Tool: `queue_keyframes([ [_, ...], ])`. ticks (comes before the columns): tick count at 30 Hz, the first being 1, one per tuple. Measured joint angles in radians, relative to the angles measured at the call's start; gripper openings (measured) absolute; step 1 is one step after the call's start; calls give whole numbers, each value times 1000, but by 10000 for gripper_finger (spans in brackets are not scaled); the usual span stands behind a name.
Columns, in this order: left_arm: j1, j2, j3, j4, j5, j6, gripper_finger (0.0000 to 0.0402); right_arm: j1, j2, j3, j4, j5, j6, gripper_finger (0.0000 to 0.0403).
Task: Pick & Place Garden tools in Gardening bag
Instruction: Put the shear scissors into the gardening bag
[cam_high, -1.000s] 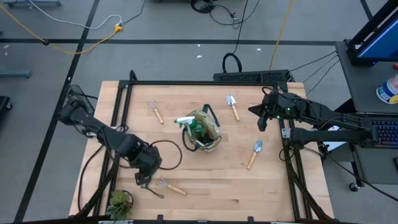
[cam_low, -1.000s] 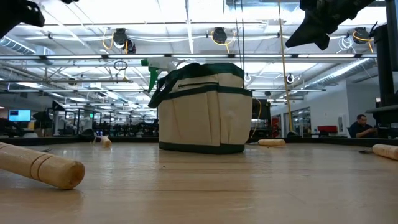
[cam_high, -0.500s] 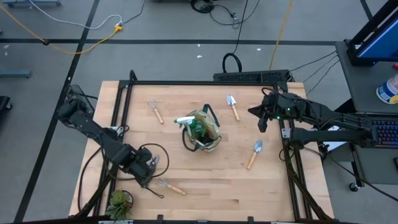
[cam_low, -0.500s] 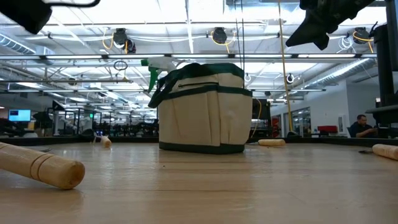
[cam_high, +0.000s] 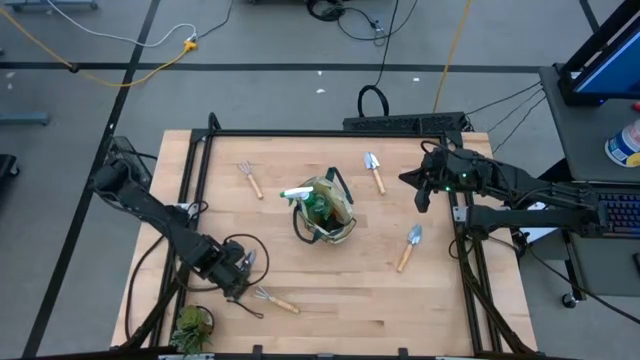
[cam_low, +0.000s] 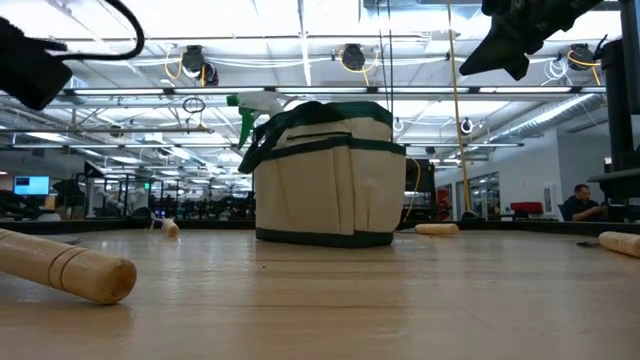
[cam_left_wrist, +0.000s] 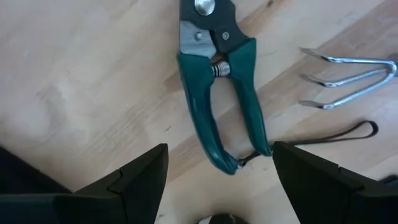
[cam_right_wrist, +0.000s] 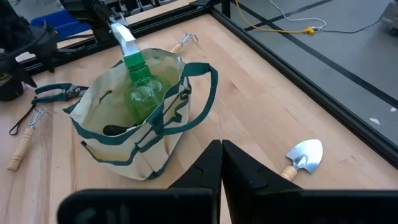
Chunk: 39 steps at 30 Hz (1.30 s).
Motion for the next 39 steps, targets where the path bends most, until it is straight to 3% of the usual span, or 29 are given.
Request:
queue_keyframes([
  [11,-21,0,-59,47,2,-32,296,0,0,0,-3,1,-4,2],
  [19,-61,0,-171,246,49,-130,296,0,0,0,-3,1,-4,2],
  [25,-78,-1,-213,283,44,-166,290,0,0,1,-3,1,-4,1],
  [30,-77,-3,-232,307,44,-154,230,0,0,1,-3,1,-4,1],
  [37,-78,-3,-252,295,43,-135,75,0,0,1,-3,2,-4,1],
  [39,-78,-3,-252,300,39,-118,52,0,0,1,-3,2,-4,1],
])
